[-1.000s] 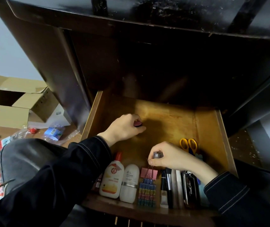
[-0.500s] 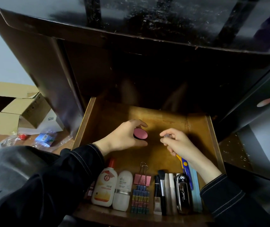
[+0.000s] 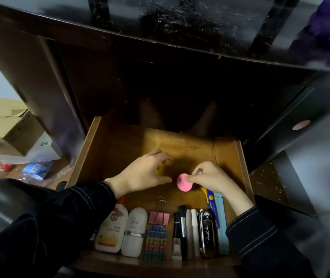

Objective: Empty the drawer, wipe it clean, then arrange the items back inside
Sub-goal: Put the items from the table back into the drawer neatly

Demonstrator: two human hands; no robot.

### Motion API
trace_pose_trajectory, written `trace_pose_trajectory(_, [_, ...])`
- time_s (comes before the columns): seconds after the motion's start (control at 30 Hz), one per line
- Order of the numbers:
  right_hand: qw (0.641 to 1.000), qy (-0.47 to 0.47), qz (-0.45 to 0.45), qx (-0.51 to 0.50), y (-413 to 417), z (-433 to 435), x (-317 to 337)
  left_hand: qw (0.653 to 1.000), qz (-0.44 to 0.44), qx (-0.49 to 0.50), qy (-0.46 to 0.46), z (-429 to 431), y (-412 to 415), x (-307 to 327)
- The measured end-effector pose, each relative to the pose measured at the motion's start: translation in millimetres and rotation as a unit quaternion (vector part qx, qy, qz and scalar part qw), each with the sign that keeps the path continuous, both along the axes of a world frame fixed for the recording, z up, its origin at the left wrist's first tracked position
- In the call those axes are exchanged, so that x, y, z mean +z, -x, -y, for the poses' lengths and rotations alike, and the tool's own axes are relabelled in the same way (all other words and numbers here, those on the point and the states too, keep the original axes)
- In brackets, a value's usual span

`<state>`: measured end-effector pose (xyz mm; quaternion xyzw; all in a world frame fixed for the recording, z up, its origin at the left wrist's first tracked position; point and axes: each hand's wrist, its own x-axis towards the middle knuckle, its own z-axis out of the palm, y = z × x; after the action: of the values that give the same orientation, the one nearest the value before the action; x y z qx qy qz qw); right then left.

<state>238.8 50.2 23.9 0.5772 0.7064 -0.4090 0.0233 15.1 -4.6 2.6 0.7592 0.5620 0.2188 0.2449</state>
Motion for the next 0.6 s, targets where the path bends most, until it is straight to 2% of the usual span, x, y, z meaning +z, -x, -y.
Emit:
trace_pose_trajectory(0.07, [0.996, 0.009, 0.087, 0.019, -3, 1, -7, 1.0, -0.026, -0.012, 0.002, -1, 1, -2])
trace_pose_trajectory(0.17, [0.989, 0.019, 0.142, 0.027, -6, 2, -13, 0.999, -0.047, -0.02, 0.014, -1, 1, -6])
trace_pose_trajectory(0.37, [0.98, -0.071, 0.174, 0.066, -9, 5, -15, 0.999, -0.046, -0.017, 0.019, -3, 1, -7])
trace_pose_trajectory(0.47, [0.977, -0.082, 0.161, 0.111, -3, 11, -14, 0.998, -0.05, -0.019, 0.024, -3, 2, -7])
trace_pose_trajectory(0.6, [0.964, -0.084, 0.202, 0.15, 0, 16, -16, 0.998, -0.051, -0.017, 0.024, -3, 1, -6])
